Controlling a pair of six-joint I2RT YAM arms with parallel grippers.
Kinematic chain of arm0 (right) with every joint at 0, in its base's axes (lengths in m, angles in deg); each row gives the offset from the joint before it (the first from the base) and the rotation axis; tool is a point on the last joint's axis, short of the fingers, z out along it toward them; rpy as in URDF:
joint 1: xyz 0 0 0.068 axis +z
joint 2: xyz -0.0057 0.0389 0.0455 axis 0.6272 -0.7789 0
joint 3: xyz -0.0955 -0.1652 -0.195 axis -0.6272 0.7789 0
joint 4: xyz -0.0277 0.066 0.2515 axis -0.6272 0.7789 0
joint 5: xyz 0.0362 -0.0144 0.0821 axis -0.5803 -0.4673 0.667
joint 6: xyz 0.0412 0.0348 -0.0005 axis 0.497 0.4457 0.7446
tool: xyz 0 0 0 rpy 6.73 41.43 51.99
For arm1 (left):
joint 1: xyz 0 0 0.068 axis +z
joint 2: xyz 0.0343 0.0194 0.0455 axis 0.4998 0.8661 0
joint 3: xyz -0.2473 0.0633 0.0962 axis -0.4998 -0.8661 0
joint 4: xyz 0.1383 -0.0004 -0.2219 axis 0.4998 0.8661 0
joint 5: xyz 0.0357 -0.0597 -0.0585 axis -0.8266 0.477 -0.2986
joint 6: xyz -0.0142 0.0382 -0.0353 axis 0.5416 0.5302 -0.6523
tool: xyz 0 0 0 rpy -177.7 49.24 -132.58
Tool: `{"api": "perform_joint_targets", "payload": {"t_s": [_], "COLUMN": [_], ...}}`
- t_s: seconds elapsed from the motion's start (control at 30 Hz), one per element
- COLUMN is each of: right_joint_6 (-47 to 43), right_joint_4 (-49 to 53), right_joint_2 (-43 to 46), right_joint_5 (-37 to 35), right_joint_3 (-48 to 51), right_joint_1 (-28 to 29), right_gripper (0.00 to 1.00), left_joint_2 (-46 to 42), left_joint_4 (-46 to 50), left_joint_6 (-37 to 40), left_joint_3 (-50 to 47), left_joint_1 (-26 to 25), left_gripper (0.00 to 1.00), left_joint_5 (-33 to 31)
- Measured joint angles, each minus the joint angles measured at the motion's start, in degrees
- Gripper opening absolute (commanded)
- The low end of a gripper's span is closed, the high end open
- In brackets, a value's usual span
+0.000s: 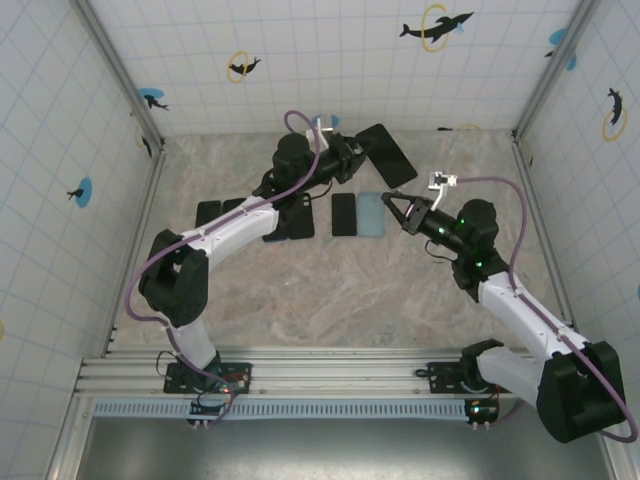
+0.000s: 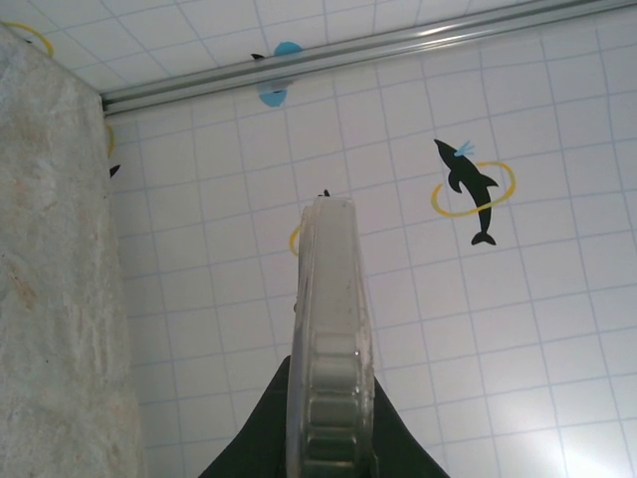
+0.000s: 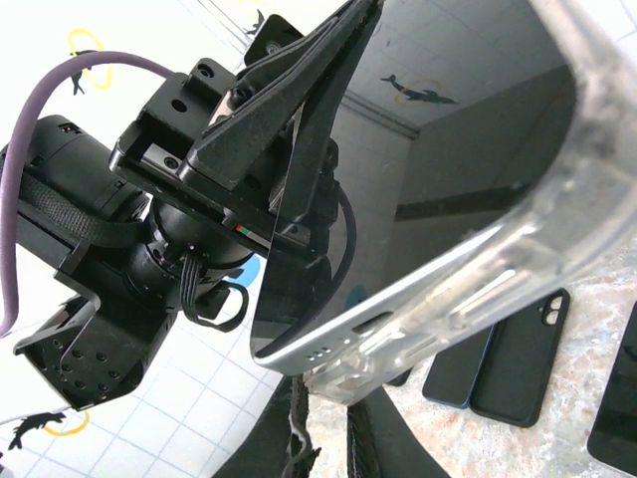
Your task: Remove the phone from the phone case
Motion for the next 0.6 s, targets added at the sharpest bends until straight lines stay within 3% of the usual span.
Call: {"api": "perform_joint_targets", "payload": {"t_s": [0.1,0.3,0.4,0.6], "right_joint_6": [-0.7,-3.0,-7.0,-21.6], "right_joint_4": [3.8,8.5,11.0,18.3], "right_joint_2": [-0.9,-2.1,-1.5,-0.2], "right_joint_5": [-1.9,-2.4,-0.2,5.3], "right_joint_3": [-0.1,-0.2,-0.8,-4.8], "right_joint_1": [-1.3,-2.6,-3.3,-5.5], "right_gripper": [0.14,0.35,0.49,0.55], "left_joint_2": [-0.7,-5.2,-6.8,-7.4], "left_joint_4": [0.3,1.2,2.1,7.4], "left_joint_6": [-0.1,3.0,7.2,21.6], "left_joint_3": [0.0,0.0,0.0,0.0], "left_joint_1": [0.0,0.3,1.4,3.9], "left_gripper": [0.00,0.00,0.00,0.00], "left_joint_5": [1.5,4.3,5.4,10.1]}}
